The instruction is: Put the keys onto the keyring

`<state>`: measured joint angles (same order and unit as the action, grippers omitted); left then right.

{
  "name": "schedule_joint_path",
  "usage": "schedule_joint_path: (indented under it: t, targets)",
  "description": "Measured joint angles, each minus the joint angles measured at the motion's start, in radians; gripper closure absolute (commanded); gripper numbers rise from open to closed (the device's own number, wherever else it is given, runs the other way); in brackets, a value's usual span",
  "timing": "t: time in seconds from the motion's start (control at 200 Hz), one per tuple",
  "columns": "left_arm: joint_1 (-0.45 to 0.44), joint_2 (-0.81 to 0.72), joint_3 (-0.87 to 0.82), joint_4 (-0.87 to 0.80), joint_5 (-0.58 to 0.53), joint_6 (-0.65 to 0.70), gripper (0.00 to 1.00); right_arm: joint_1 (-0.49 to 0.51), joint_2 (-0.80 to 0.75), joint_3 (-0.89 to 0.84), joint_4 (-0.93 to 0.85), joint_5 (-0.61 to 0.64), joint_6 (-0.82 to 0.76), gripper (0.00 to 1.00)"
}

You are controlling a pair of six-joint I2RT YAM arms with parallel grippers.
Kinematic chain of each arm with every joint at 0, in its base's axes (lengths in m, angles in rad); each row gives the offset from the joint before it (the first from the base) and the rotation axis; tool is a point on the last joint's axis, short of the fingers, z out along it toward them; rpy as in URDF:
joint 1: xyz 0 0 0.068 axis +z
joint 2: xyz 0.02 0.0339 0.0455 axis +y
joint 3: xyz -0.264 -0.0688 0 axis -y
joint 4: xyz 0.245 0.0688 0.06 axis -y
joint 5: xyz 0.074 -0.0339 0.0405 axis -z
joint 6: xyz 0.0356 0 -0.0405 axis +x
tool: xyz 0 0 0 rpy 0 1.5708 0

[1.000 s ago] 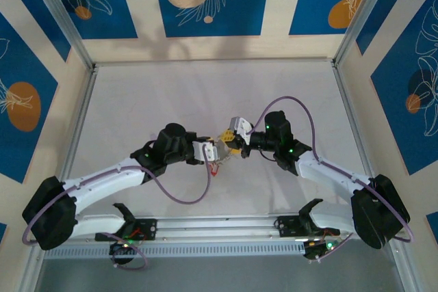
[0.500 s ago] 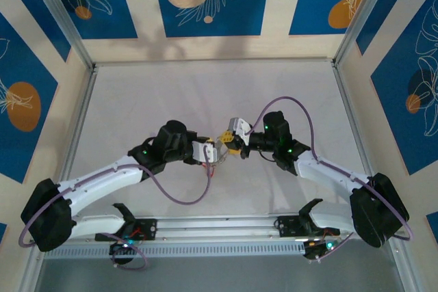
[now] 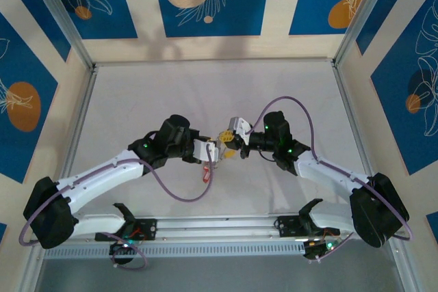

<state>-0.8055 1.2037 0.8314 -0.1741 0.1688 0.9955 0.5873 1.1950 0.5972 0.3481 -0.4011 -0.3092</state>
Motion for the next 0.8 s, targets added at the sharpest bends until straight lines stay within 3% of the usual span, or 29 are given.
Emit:
schedule_joint_path:
  t: [0.06, 0.315, 0.555, 0.8]
  targets:
    - [0.002, 0.0, 0.0, 0.001, 0.013, -0.011, 0.73, 0.0, -0.001, -0.008, 0.011, -0.007, 0.0, 1.0]
    - [0.044, -0.038, -0.001, 0.001, 0.129, -0.108, 0.64, 0.0, -0.004, -0.039, 0.027, -0.035, -0.023, 1.0]
    - [0.132, -0.103, -0.001, -0.014, 0.276, -0.18, 0.64, 0.011, -0.045, -0.051, 0.045, -0.071, -0.122, 1.0]
    - [0.14, -0.026, 0.0, -0.026, 0.376, -0.209, 0.66, 0.022, -0.04, -0.047, 0.023, -0.074, -0.214, 1.0]
